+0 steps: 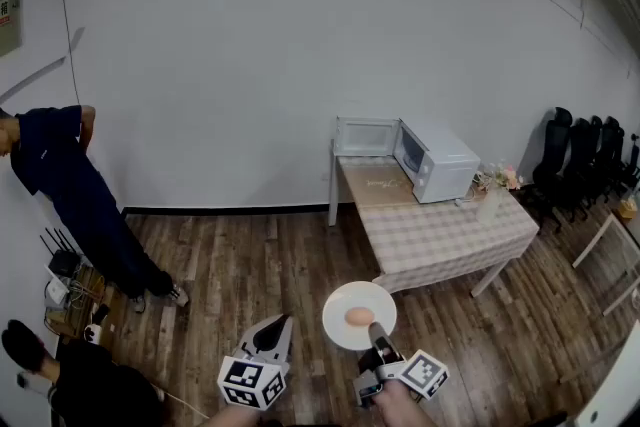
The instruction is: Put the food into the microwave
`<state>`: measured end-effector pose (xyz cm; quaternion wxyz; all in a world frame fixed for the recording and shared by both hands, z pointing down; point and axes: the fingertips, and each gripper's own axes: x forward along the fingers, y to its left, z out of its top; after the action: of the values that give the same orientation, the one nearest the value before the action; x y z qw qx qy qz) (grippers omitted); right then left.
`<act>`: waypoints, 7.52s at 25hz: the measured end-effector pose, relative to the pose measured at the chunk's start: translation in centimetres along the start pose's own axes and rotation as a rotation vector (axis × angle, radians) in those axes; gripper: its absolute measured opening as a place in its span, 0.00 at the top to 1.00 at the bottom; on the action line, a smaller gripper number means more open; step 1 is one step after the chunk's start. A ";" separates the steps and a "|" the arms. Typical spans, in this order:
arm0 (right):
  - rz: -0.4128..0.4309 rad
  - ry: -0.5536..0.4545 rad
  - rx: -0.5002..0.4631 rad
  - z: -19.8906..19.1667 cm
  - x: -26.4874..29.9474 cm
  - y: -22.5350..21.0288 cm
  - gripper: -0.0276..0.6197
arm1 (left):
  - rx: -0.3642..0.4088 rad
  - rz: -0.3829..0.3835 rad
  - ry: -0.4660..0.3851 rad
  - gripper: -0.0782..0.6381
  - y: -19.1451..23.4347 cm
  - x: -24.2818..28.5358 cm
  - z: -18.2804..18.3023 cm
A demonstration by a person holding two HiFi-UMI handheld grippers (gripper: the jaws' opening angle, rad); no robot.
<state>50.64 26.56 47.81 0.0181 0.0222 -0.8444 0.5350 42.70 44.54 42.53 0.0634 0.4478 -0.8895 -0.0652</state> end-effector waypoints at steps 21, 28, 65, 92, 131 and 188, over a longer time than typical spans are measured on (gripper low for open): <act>-0.032 -0.042 -0.011 -1.6 1.6 0.5 0.92 | -0.014 -0.030 0.006 0.88 2.8 -0.5 -0.1; -0.035 -0.050 0.001 -3.9 2.8 1.7 0.92 | -0.022 -0.071 -0.006 0.88 4.8 -0.9 0.6; 0.028 -0.012 0.073 9.9 18.2 -4.5 0.92 | 0.046 -0.031 0.045 0.88 6.7 20.4 1.5; -0.004 -0.007 0.117 16.9 27.4 -9.0 0.92 | 0.071 0.002 0.060 0.88 9.5 31.7 1.5; -0.045 -0.126 0.049 15.8 53.1 -5.2 0.92 | 0.022 -0.189 0.027 0.88 31.2 48.2 7.5; -0.106 -0.415 0.156 44.0 64.0 -19.2 0.92 | 0.111 -0.511 0.162 0.88 17.9 88.1 5.9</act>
<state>-12.45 -22.60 49.78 -0.1295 0.1773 -0.7839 0.5808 -24.50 -15.42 44.63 0.0910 0.6641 -0.7420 0.0058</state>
